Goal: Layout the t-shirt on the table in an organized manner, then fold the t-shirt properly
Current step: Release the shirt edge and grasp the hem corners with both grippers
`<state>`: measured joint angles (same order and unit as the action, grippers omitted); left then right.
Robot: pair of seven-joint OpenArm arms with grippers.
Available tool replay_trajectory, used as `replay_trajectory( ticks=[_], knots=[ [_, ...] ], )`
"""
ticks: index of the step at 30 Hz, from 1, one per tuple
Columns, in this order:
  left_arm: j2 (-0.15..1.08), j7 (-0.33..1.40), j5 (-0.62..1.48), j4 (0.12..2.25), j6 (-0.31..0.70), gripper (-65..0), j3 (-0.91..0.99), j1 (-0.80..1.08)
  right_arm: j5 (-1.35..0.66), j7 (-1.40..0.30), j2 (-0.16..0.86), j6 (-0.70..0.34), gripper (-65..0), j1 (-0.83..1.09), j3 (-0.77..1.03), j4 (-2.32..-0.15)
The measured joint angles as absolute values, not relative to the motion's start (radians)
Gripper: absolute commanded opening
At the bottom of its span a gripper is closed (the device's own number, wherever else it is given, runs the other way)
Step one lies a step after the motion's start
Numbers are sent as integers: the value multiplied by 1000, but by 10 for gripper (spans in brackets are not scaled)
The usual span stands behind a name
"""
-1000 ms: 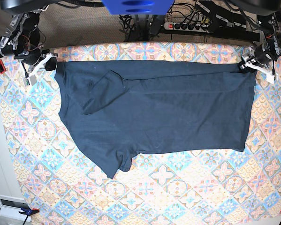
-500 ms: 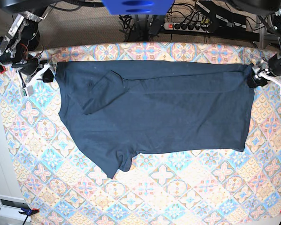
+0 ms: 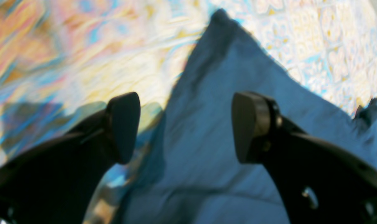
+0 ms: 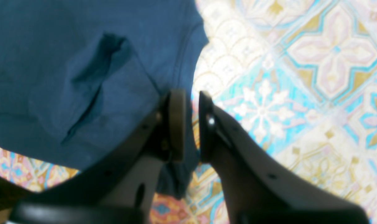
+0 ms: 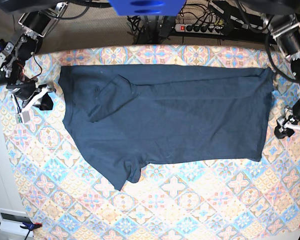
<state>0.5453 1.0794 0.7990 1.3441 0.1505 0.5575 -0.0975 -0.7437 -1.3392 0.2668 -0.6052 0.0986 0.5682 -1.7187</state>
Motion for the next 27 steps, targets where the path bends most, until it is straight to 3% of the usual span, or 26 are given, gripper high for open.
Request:
replay_trajectory(
  ticks=[8, 17, 27],
  knots=[
    [479, 925, 532, 1139, 137, -198, 487, -290, -749, -1343, 264, -606, -560, 105, 567, -1719],
    [469, 655, 502, 881, 136, -198, 279, -345, -748, -1336, 265, -605, -560, 110, 568, -1805],
    [467, 506, 506, 640, 144, -198, 271, -451, -748, -1347, 263, -605, -560, 113, 569, -1809]
  ],
)
